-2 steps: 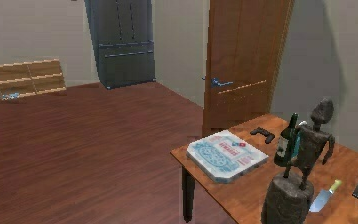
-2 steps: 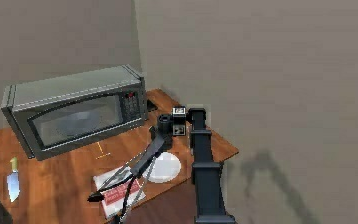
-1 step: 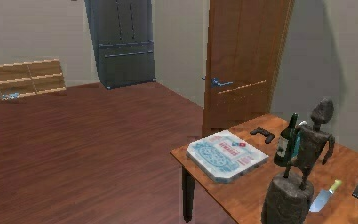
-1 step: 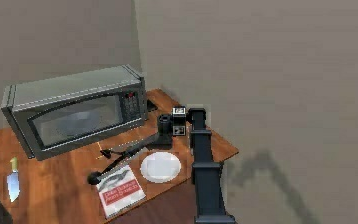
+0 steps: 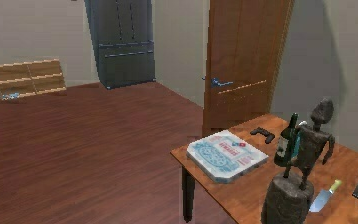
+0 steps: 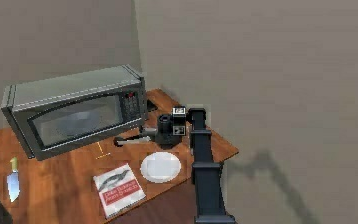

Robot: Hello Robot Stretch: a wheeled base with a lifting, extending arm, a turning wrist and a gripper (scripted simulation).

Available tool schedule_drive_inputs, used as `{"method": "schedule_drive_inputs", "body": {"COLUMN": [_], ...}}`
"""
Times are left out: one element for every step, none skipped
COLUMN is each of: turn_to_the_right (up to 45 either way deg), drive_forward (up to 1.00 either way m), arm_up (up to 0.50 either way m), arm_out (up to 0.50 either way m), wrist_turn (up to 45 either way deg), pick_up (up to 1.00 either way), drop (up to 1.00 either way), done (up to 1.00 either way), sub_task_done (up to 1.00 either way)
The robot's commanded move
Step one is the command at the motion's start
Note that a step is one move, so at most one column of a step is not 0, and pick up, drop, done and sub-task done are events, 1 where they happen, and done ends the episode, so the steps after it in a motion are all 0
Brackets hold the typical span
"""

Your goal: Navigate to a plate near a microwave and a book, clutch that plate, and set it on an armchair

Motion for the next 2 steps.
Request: {"method": "schedule_drive_inputs", "body": {"turn_to_the_right": [0.0, 0.0], "drive_forward": [0.0, 0.0], "arm_up": [0.0, -0.3], "arm_out": [0.0, 0.0], "wrist_turn": [30.0, 0.0], "pick_up": [0.0, 0.0], "drop": [0.0, 0.0], "done": [0.0, 0.0], "sub_task_done": [0.0, 0.0]}}
